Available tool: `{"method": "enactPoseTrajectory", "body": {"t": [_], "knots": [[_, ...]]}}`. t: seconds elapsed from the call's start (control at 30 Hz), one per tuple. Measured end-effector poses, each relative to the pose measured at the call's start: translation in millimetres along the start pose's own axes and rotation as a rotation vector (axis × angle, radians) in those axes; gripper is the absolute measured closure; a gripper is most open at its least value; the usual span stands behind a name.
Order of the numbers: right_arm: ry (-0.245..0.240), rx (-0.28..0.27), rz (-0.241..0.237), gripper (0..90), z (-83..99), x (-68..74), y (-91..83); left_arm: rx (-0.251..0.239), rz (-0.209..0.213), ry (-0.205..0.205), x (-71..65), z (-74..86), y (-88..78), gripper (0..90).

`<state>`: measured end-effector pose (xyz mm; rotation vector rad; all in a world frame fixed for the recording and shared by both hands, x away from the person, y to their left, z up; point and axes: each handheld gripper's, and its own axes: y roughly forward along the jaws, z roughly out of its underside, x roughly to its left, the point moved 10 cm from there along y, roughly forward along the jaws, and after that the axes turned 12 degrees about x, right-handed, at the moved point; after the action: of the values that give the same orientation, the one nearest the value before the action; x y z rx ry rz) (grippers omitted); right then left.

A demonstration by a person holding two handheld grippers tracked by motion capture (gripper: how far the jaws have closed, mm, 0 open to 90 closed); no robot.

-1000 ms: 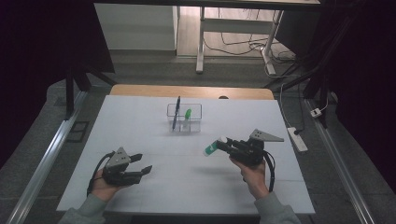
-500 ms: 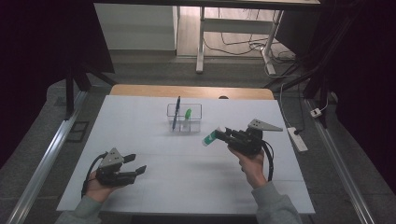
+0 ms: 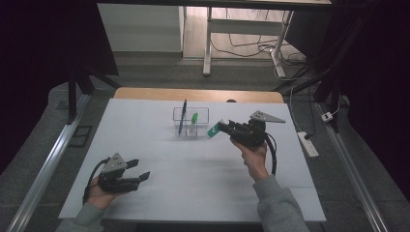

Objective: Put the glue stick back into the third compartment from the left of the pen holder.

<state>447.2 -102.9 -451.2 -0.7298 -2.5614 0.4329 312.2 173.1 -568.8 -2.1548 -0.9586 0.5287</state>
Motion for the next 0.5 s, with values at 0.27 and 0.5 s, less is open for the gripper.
{"method": "enactPoseTrajectory", "body": {"t": [0.27, 0.5], "knots": [[0.003, 0.006, 0.032, 64.8, -15.4, -11.5, 12.6, 0.004, -0.001, 0.003, 1.0, 0.5, 1.2, 32.1], [0.015, 0.01, 0.066, 64.8, -27.3, -23.2, 25.8, 0.01, -0.001, 0.005, 1.8, 1.1, 2.8, 31.7]]}}
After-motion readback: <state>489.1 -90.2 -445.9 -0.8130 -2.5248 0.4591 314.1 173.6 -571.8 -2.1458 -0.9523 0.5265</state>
